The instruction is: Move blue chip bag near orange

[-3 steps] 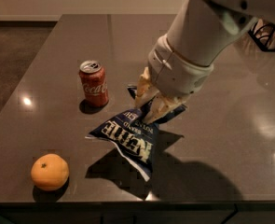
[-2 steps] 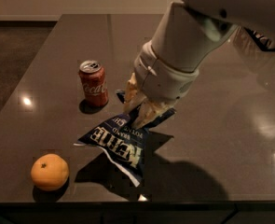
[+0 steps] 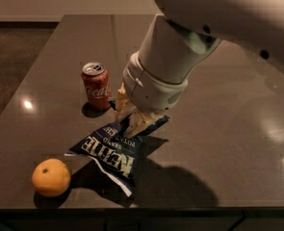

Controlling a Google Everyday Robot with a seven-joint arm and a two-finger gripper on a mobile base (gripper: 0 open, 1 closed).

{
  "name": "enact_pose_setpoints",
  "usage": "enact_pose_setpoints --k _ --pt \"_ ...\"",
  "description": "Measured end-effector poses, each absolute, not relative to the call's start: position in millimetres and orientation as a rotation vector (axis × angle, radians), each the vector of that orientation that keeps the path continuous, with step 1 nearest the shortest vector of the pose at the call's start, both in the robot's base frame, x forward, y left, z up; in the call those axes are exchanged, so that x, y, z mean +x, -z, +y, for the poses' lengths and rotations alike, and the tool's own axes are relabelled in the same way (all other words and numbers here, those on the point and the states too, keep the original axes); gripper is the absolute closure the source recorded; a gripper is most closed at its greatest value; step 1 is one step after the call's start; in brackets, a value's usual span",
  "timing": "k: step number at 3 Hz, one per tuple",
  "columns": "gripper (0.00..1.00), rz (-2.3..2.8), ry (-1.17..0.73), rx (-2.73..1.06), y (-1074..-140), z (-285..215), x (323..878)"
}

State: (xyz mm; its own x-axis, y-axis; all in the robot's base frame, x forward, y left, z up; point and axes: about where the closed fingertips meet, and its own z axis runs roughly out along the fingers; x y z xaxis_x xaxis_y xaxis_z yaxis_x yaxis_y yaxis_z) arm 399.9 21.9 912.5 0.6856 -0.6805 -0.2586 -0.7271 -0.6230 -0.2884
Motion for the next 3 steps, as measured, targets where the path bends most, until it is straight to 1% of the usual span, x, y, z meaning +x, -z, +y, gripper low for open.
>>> enact_pose_setpoints --k 2,3 --pt "0.12 1.116 -0.164 -2.505 -906.2 26.9 402.2" --pt "0.00 1.113 -0.159 -2.505 -907.8 27.6 401.2"
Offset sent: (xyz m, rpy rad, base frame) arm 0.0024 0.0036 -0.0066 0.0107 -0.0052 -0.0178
